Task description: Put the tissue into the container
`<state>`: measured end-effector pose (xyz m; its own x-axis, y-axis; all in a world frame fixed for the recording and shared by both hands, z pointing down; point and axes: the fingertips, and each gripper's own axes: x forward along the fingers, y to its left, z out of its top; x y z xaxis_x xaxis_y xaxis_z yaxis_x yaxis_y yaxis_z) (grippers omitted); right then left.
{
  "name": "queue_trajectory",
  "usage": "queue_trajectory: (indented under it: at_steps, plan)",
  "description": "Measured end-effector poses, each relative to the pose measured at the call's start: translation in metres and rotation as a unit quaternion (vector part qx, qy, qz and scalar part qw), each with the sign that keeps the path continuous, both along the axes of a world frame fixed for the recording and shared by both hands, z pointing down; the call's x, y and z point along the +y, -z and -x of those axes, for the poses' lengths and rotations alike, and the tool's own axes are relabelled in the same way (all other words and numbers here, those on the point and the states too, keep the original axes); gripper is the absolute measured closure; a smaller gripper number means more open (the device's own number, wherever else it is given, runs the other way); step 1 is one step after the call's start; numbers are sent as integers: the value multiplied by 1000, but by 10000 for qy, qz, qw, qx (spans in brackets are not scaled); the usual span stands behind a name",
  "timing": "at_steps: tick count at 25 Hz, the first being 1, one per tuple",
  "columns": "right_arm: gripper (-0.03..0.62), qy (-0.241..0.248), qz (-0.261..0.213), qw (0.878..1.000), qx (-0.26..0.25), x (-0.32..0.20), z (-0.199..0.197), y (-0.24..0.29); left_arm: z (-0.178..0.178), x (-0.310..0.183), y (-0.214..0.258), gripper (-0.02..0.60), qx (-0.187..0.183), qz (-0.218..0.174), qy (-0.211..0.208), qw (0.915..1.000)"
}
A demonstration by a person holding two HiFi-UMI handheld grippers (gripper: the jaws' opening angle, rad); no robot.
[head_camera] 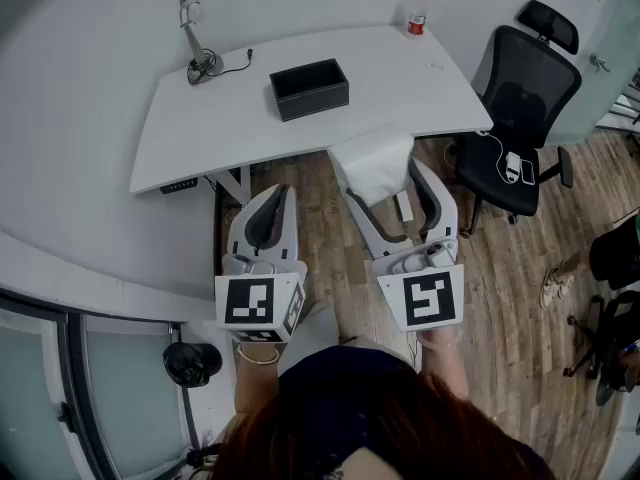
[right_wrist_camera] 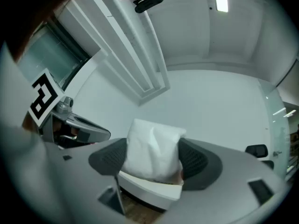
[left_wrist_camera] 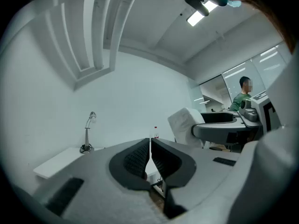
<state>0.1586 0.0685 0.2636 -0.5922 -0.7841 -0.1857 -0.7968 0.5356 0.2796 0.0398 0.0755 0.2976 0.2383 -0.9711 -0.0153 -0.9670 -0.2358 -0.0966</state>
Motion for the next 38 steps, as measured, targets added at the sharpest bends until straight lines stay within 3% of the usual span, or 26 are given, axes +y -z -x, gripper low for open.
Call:
queue_trajectory:
  at_steps: [16, 38]
  plan:
    - [229, -146, 175, 9996, 147, -47, 46, -11, 52, -44, -7, 552, 142, 47, -43, 9999]
    - [229, -442, 199, 9982, 355, -104, 110, -8, 104, -105, -8, 552, 311, 32, -554, 9980]
